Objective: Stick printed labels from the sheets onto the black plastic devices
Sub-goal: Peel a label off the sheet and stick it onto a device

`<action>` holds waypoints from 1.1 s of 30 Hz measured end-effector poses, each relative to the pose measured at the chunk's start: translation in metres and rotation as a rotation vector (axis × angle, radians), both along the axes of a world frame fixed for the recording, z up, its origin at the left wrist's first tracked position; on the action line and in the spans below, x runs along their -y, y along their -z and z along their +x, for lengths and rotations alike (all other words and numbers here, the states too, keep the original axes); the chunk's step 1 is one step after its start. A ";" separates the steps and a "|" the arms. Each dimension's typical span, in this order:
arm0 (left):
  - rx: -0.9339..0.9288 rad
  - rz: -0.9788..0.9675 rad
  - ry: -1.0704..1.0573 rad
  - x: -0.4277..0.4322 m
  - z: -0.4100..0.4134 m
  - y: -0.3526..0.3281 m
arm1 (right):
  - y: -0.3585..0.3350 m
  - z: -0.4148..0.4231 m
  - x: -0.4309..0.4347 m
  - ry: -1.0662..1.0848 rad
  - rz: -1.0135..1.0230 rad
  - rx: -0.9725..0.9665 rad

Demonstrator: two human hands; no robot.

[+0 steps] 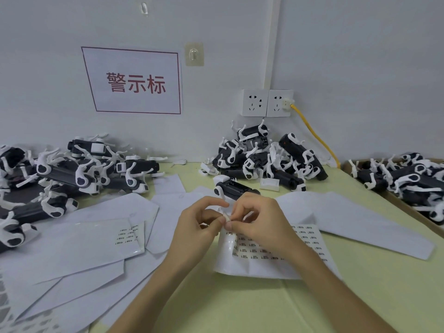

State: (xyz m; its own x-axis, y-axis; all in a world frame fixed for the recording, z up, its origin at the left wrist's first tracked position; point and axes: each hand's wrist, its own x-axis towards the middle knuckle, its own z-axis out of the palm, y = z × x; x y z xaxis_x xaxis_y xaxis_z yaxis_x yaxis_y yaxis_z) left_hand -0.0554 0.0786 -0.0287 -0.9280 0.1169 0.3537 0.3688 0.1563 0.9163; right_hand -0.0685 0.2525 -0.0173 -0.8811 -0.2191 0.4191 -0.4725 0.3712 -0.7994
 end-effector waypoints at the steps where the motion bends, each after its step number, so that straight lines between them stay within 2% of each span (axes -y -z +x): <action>1: 0.015 0.014 -0.006 0.000 0.000 0.000 | 0.001 0.000 0.001 0.009 0.007 -0.010; 8: 0.116 0.106 0.015 0.003 -0.001 0.002 | 0.002 -0.003 -0.001 0.001 0.064 -0.063; 19: 0.181 0.172 0.018 0.005 -0.002 0.002 | -0.004 -0.001 -0.008 -0.078 0.068 -0.002; 33: 0.063 0.078 0.015 0.002 -0.001 0.005 | -0.001 -0.002 -0.009 -0.102 0.075 0.059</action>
